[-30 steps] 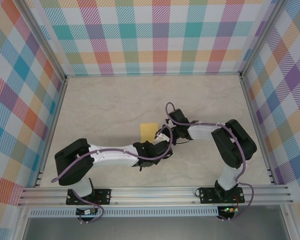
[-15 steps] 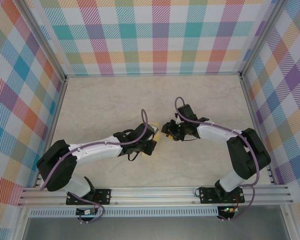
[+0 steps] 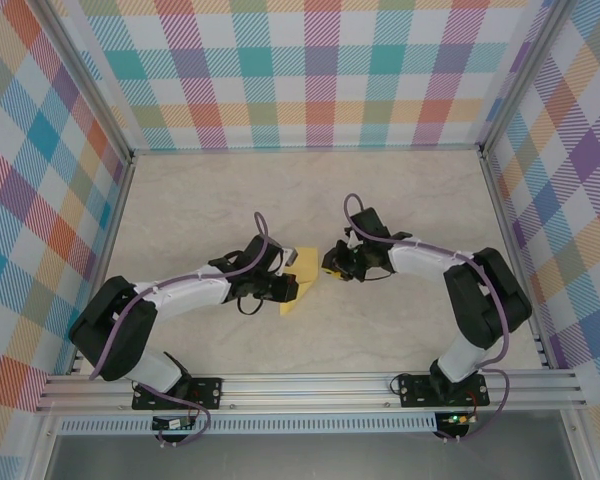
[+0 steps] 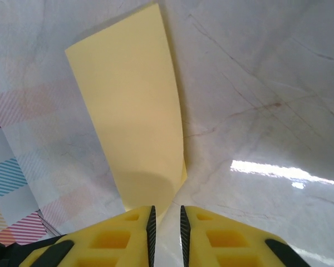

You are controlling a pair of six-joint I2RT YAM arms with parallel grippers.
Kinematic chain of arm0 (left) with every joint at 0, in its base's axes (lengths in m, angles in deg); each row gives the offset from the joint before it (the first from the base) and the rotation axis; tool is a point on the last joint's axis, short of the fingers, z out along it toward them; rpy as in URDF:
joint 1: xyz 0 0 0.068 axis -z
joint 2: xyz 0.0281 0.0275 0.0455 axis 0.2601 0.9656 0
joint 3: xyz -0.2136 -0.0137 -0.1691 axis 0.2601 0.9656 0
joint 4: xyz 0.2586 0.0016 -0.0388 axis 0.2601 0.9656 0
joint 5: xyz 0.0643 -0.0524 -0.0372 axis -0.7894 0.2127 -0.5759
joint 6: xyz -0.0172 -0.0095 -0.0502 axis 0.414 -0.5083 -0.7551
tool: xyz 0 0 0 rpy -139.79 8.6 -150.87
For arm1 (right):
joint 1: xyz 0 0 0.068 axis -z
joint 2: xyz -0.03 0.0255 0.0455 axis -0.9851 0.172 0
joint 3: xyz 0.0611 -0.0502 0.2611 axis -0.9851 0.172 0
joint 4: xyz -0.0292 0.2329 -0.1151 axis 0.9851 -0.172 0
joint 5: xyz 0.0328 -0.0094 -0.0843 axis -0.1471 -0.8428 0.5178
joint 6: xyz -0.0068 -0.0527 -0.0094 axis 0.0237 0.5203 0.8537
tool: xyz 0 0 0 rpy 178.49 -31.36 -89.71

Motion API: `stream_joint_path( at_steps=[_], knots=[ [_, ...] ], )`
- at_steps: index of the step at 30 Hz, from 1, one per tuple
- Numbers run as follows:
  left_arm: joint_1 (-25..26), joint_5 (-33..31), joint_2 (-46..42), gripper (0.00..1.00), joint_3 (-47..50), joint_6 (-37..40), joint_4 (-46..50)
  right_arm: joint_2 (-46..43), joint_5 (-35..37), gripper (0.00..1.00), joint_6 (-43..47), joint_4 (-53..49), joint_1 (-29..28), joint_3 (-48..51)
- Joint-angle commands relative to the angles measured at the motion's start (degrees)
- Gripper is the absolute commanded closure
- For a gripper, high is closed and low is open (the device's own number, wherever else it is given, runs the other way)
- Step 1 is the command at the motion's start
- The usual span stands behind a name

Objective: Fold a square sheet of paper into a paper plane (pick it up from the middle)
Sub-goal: Third fold the triangle at the center of the table.

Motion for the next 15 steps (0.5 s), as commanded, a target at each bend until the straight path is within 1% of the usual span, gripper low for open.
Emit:
stream_joint_path(
  at_steps=[1,11,15],
  knots=[
    [-1.09,3.32,0.29,1.0,0.8,-0.8,-1.72,2.94,-2.84,0.8,1.61,0.07,-0.17,-4.09],
    [-1.89,4.57,1.72,1.0,0.06,-0.63,-1.59,14.13,-2.71,0.83,4.04,-6.42,-2.1,-16.06],
    [-1.98,4.94,2.53,1.0,-0.22,-0.6,-1.3,17.56,-1.45,0.84,5.4,-9.35,-2.46,-19.57]
  ],
)
